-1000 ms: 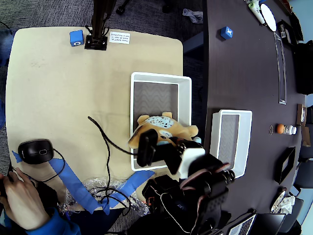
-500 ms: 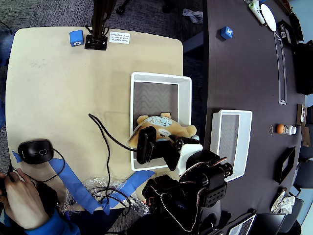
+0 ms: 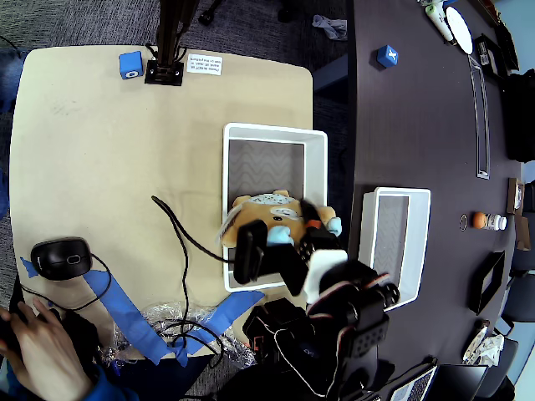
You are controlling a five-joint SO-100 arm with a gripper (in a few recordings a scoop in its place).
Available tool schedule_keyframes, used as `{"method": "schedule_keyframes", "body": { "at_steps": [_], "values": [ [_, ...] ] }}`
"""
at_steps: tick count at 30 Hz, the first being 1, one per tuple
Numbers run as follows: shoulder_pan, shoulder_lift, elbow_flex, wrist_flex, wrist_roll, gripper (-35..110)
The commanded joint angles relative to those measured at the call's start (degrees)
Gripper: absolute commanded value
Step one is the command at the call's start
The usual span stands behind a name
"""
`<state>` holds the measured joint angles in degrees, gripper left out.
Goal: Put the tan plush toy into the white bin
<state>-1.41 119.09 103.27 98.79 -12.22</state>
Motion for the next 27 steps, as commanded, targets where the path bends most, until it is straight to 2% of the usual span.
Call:
{"method": "schedule_keyframes", "body": {
  "at_steps": [1, 11, 21, 27],
  "values": [
    [-0.26, 8.00, -0.79, 0.97, -0.26, 62],
    [1.49, 21.62, -0.79, 1.05, -0.35, 69],
    [13.71, 35.86, -0.79, 1.05, -0.35, 69],
    [26.19, 42.19, -0.70, 0.88, -0.26, 69]
  ]
}}
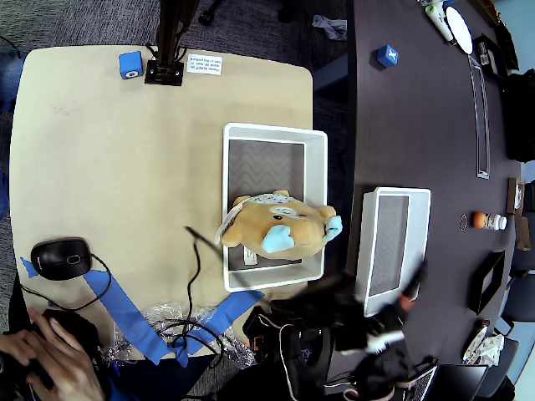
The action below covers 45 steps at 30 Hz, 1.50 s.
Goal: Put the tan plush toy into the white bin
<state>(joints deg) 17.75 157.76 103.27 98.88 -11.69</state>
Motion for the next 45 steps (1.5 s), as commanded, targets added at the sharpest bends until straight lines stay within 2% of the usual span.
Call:
{"method": "schedule_keyframes", "body": {
  "at_steps": [1, 9, 18, 37, 40, 45],
  "values": [
    [9.32, 3.96, -0.70, 0.79, -0.79, 69],
    [21.53, 4.22, -0.70, 0.79, -0.79, 69],
    [28.74, 4.13, -0.70, 0.79, -0.79, 69],
    [29.18, 4.13, -0.70, 0.79, -0.79, 68],
    [29.18, 4.04, -0.70, 0.79, -0.79, 64],
    [29.18, 4.13, -0.70, 0.79, -0.79, 50]
  ]
}}
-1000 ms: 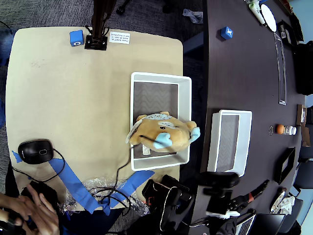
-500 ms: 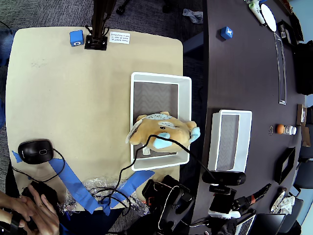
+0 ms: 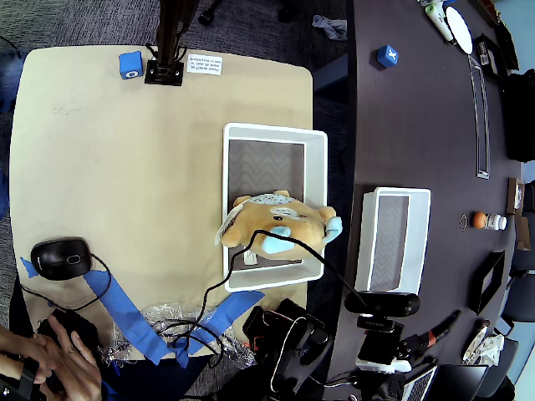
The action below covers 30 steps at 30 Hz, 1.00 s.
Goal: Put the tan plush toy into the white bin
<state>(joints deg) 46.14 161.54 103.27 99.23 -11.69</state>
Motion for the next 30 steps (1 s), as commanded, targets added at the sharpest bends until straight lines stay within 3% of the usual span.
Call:
{"method": "schedule_keyframes", "body": {
  "at_steps": [1, 14, 30],
  "values": [
    [0.79, 0.35, -0.70, 0.44, -0.79, 46],
    [0.97, 0.44, -0.70, 0.44, -0.79, 15],
    [1.32, 0.44, -0.70, 0.44, -0.79, 10]
  ]
}}
